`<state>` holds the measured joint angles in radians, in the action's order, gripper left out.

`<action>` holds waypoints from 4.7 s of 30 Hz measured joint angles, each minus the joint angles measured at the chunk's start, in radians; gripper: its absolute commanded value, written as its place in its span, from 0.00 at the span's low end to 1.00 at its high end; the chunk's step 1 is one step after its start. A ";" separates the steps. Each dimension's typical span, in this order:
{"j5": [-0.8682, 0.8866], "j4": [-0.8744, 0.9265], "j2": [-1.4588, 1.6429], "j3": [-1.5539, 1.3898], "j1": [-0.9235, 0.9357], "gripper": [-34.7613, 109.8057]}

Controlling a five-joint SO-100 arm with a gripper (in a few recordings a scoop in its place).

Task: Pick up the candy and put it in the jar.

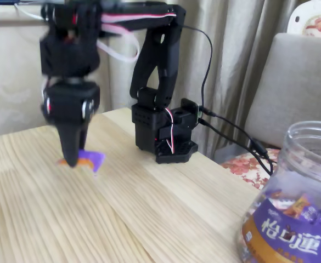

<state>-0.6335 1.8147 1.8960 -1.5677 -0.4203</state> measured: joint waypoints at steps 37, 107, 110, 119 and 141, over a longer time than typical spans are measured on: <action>0.374 0.066 -0.144 0.735 -1.068 0.24; 0.572 -0.480 0.495 -0.584 0.192 0.24; 0.612 -0.551 0.512 -0.710 0.230 0.24; 0.689 -0.698 0.767 -1.100 0.238 0.24; 0.804 -0.526 1.379 -1.356 0.242 0.29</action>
<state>0.1703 1.2885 3.2750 -2.9238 -0.1779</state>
